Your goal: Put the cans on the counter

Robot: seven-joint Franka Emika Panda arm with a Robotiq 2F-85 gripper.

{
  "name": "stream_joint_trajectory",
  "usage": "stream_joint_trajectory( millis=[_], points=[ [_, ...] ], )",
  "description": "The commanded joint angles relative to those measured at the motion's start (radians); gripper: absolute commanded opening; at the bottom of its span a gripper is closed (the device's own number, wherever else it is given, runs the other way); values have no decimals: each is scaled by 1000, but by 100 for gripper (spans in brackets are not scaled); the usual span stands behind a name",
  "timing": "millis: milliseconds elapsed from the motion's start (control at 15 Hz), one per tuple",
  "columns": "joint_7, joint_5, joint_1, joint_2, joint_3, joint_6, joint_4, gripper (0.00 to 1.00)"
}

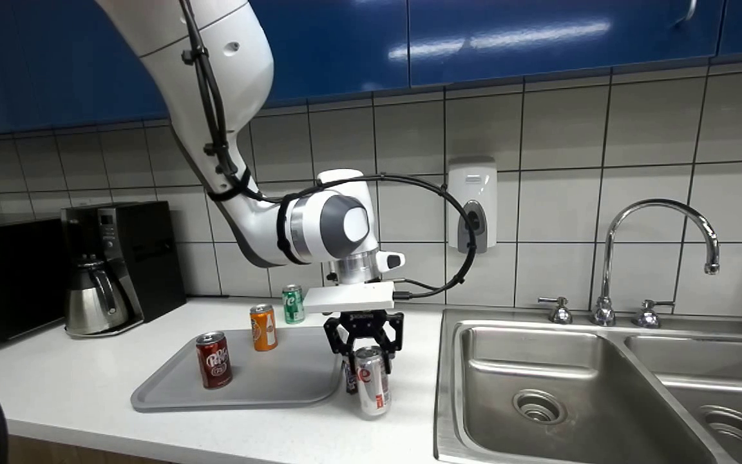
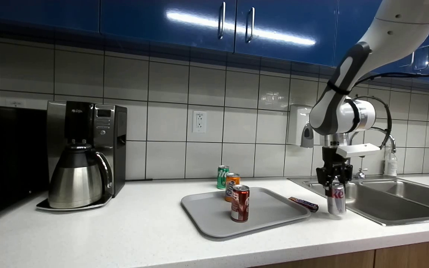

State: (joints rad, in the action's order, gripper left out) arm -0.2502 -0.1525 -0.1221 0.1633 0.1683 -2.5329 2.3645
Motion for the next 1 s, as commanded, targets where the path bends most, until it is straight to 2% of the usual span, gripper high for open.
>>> stream_joint_trajectory(
  millis=[0,333,400,467,533,667,933],
  points=[
    [-51,8,-24,-16,-16,-33,24,38],
    [-57,-3,-21,-16,-15,-69,39,38],
    [-60,-3,-20,-18,-15,-69,41,56],
    [-57,-9,-19,-19,-14,-76,45,88],
    [-57,-14,-18,-19,-14,-74,46,89],
    [-60,-11,-18,-19,-15,-73,46,99],
    [-71,-15,-17,-34,-15,-57,44,100]
  ],
)
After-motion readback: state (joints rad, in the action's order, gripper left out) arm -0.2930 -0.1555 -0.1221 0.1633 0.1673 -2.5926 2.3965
